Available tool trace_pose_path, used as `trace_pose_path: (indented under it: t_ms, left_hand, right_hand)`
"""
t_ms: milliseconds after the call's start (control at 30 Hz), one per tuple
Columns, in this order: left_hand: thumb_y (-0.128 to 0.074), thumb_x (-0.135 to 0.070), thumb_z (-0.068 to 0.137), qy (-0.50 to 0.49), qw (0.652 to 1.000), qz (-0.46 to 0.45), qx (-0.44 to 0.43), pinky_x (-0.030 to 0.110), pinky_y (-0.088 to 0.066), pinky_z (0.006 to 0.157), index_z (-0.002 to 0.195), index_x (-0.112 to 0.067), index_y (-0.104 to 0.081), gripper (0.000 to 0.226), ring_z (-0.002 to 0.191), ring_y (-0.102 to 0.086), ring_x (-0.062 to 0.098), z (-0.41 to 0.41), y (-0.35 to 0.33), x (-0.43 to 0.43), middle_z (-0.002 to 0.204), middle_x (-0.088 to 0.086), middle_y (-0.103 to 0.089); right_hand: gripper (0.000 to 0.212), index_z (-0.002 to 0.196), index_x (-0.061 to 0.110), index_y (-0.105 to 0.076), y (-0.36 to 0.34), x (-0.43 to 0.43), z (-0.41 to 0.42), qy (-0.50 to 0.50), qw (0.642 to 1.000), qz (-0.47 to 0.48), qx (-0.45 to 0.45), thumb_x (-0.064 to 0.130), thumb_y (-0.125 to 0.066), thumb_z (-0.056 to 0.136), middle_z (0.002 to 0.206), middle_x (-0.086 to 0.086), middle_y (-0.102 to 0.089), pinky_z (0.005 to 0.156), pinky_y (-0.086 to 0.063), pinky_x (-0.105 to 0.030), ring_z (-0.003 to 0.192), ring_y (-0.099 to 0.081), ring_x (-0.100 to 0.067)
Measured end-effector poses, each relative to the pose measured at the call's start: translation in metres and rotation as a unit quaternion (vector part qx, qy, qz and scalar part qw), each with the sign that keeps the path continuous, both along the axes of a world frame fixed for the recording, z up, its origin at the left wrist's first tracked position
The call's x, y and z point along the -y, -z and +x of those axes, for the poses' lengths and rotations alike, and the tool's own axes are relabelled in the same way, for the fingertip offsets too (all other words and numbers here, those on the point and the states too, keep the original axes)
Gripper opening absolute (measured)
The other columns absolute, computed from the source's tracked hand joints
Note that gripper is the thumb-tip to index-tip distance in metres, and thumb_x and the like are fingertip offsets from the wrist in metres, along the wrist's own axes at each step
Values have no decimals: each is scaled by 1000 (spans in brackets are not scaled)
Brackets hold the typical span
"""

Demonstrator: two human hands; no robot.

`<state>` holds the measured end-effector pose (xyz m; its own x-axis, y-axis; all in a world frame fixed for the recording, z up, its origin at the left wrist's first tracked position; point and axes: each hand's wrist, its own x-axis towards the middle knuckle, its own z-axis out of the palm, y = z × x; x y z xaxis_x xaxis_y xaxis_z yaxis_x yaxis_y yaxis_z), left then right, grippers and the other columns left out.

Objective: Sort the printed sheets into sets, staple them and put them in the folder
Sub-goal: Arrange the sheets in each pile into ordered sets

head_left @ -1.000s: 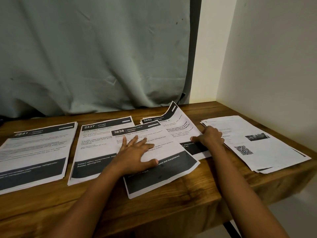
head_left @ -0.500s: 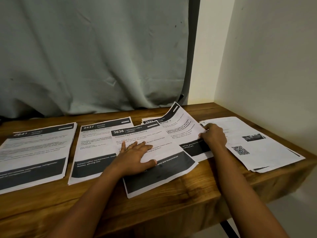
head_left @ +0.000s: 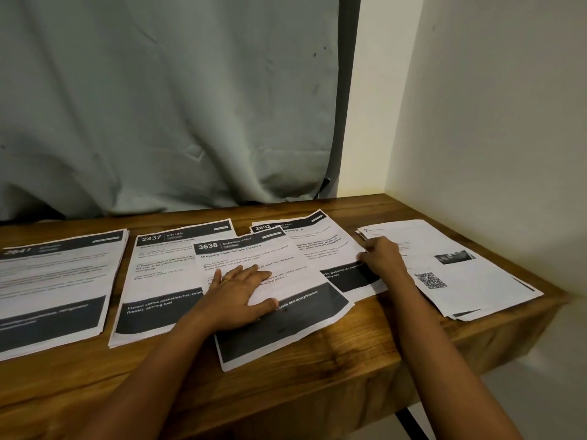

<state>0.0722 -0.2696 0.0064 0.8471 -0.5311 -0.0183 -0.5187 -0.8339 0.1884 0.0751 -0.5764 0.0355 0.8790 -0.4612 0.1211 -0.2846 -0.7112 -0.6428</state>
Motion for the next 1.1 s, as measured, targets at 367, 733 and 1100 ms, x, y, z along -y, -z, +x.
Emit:
trace_pose_path:
  t_ms: [367, 733, 1100]
  left_hand:
    - [14, -99, 38, -6, 1000, 10, 9, 54, 7, 116, 150, -44, -6, 126, 148, 1, 22, 3, 3, -1, 161, -8, 1]
    - [17, -100, 31, -9, 1000, 23, -10, 54, 9, 116, 150, -43, -4, 134, 148, 3, 22, -1, -1, 1, 161, -6, 2]
    - [16, -100, 33, -8, 1000, 18, -4, 54, 9, 116, 150, -43, -4, 132, 148, 2, 23, -1, 1, 0, 162, -6, 1]
  right_hand:
    - [33, 111, 13, -68, 7, 3, 9, -6, 999, -39, 2, 38, -59, 91, 115, -9, -66, 88, -47, -35, 106, -58, -27]
    - [15, 85, 10, -65, 15, 9, 11, 81, 996, -23, 15, 23, -70, 80, 91, -11, -67, 74, -50, -34, 87, -63, -27]
    - [13, 100, 10, -66, 13, 12, 7, 142, 985, 9, 95, 15, -60, 90, 105, -12, -66, 77, -46, -36, 100, -59, -29]
